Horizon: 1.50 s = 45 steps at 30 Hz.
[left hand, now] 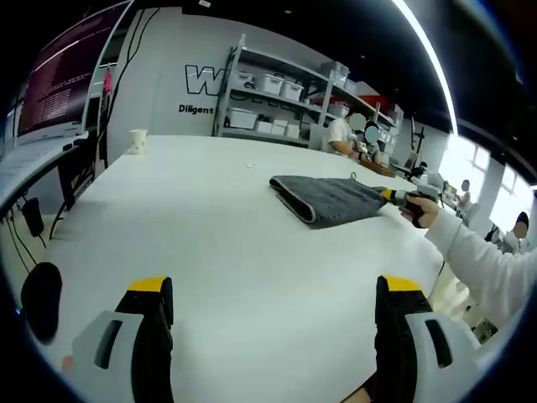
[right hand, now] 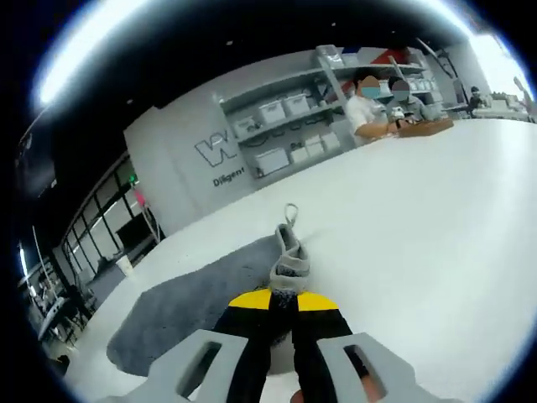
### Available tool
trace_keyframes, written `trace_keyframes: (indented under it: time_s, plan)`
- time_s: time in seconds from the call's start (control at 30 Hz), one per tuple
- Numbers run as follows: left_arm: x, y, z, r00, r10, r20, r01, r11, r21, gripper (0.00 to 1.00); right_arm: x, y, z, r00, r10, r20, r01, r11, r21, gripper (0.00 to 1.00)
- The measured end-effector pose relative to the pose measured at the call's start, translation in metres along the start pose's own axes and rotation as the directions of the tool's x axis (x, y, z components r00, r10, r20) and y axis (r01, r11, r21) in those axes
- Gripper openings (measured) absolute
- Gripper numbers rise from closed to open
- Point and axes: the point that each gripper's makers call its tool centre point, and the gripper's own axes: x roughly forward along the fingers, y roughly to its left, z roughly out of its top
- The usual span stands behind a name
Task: Open the folded towel by lifting each exposed corner and separating the folded layers until the towel lies flat within the target outline without major curled edges
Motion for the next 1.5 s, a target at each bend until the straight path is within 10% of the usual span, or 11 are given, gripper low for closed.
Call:
trace_keyframes:
  time_s: [0.43, 0.73, 1.23, 1.5]
  plan:
    - [0.0, -0.002, -0.001, 1.0, -0.003, -0.002, 0.003, 1.0, 0.002, 1.0, -0.005, -0.008, -0.012, 0.999, -0.019, -0.047, 0.018, 1.0, -0.019, 0.06]
    - [0.001, -0.004, -0.002, 1.0, -0.004, -0.012, 0.004, 1.0, 0.009, 1.0, -0.027, -0.018, 0.003, 0.998, -0.041, -0.041, 0.035, 0.988, -0.154, 0.31]
    - [0.003, -0.012, -0.002, 1.0, -0.011, -0.022, 0.011, 0.999, 0.031, 1.0, -0.092, 0.007, 0.006, 0.987, 0.093, -0.13, -0.15, 0.821, -0.551, 0.63]
    - [0.007, -0.019, -0.001, 0.999, -0.018, -0.034, 0.02, 0.999, 0.049, 1.0, -0.122, 0.014, 0.001, 0.974, 0.163, -0.157, -0.222, 0.824, -0.522, 0.82]
